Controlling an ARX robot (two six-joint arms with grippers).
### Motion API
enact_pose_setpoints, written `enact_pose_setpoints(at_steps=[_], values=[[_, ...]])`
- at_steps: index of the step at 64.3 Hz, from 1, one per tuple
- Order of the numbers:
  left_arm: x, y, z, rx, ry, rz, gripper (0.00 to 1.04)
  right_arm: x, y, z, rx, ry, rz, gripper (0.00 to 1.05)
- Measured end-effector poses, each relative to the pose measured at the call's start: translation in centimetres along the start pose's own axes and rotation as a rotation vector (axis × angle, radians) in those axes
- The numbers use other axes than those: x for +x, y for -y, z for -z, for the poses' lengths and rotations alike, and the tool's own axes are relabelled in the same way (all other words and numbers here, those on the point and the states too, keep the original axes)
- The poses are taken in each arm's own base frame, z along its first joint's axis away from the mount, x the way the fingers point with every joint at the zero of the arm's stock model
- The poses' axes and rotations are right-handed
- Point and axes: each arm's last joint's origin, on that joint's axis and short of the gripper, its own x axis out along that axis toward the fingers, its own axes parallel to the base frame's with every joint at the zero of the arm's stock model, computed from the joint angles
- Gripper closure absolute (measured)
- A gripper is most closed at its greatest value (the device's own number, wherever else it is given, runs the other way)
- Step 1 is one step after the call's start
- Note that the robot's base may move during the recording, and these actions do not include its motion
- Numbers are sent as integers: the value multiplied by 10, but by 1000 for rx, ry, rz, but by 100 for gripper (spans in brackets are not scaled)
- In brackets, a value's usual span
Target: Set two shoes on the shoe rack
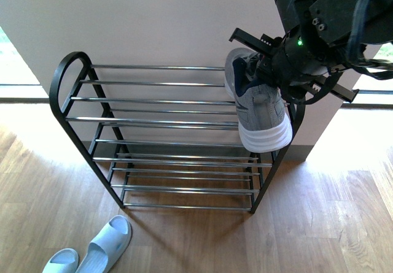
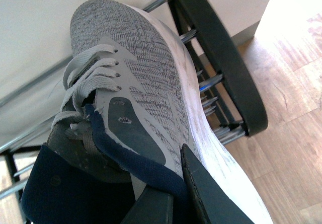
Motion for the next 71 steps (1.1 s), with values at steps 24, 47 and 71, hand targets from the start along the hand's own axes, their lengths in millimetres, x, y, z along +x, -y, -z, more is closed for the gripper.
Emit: enact_pose_setpoints(at_steps=[24, 47, 71], values=[[0, 0, 0, 0, 0, 0, 103, 33, 6, -13, 11, 51, 24, 103], [0, 0, 0, 0, 0, 0, 103, -25, 21, -28, -52, 57, -222, 47], [0, 0, 0, 0, 0, 0, 103, -157, 87, -39, -162, 65, -510, 9]])
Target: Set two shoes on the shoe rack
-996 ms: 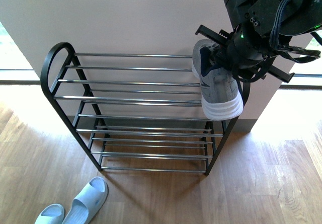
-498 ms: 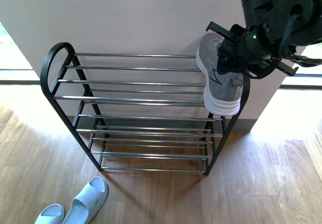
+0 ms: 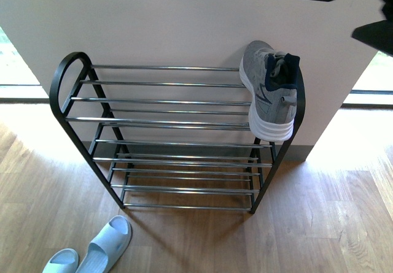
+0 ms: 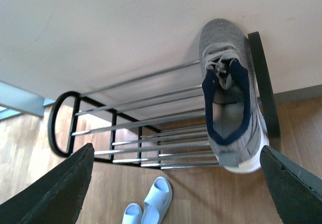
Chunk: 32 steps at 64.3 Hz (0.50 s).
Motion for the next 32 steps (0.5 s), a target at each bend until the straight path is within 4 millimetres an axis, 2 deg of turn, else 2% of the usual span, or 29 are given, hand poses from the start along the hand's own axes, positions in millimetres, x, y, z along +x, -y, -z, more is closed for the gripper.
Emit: enact_pose_setpoints(at_steps=[4, 9, 15, 22, 25, 32], values=[[0, 0, 0, 0, 0, 0, 103, -20, 6, 2, -13, 8, -20, 9], [0, 0, 0, 0, 0, 0, 103, -61, 24, 7, -33, 21, -45, 9], [0, 0, 0, 0, 0, 0, 103, -98, 44, 18, -62, 45, -71, 9], [0, 0, 0, 0, 0, 0, 103, -120, 54, 26, -104, 84, -112, 9], [0, 0, 0, 0, 0, 0, 103, -129, 58, 30, -161, 156, -115, 9], [0, 0, 0, 0, 0, 0, 103, -134, 60, 31, -206, 205, -116, 9]])
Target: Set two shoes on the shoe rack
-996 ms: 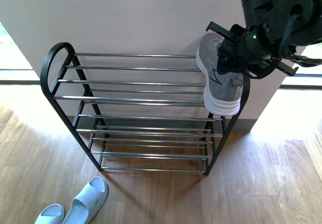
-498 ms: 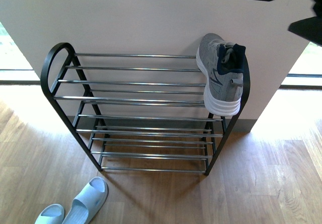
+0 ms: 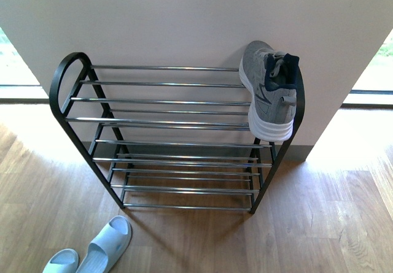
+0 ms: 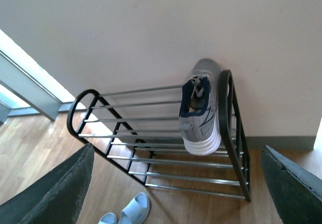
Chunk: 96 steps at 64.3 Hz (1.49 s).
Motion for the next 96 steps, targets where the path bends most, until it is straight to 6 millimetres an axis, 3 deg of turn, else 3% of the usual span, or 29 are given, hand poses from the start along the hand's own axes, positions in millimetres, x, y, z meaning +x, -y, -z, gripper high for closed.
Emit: enact_pose_setpoints(at_steps=[5, 14, 28, 38, 45, 52, 69, 80, 96], values=[[0, 0, 0, 0, 0, 0, 103, 0, 1, 1, -55, 58, 55, 13], [0, 0, 0, 0, 0, -1, 103, -5, 6, 8, -237, 265, 292, 35], [0, 0, 1, 1, -5, -10, 103, -11, 8, 20, -291, 268, 312, 69], [35, 9, -18, -9, -54, 78, 103, -16, 8, 27, -307, 273, 312, 104], [67, 26, -36, 36, -81, 212, 103, -18, 8, 31, -310, 268, 313, 103], [114, 57, -53, 124, -139, 362, 103, -20, 8, 35, -310, 268, 313, 103], [195, 123, -63, 169, -251, 493, 103, -24, 8, 38, -315, 295, 309, 103], [228, 176, -60, 94, -314, 545, 103, -27, 7, 39, -315, 293, 309, 103], [255, 249, -43, 75, -404, 655, 103, -37, 5, 46, -314, 283, 311, 103]])
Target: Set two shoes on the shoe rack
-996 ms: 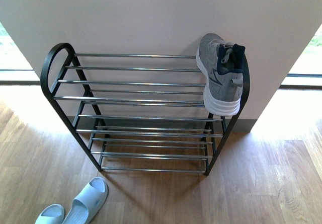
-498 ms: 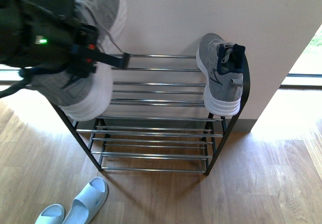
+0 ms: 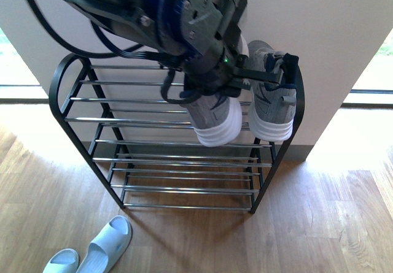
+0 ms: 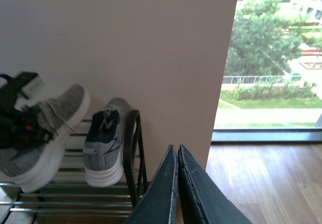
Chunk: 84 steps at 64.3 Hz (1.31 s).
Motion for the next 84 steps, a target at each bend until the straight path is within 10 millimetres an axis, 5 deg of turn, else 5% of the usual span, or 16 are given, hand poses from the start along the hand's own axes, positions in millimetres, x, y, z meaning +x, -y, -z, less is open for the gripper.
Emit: enact_pose_setpoints(at_steps=[14, 28, 47, 72, 77, 84], values=[[44, -1, -14, -13, -31, -16, 102, -1, 0, 0, 0, 4, 0, 103], [38, -1, -19, 38, 33, -89, 63, -1, 0, 0, 0, 5, 0, 103], [-88, 5, -43, 6, 341, -264, 9, -1, 0, 0, 0, 5, 0, 103], [-266, -35, 77, -178, 419, -623, 9, -1, 0, 0, 0, 5, 0, 103], [-286, -40, 98, -207, 430, -660, 9, -1, 0, 0, 0, 5, 1, 103], [-292, -42, 102, -193, 550, -561, 17, -1, 0, 0, 0, 5, -1, 84]])
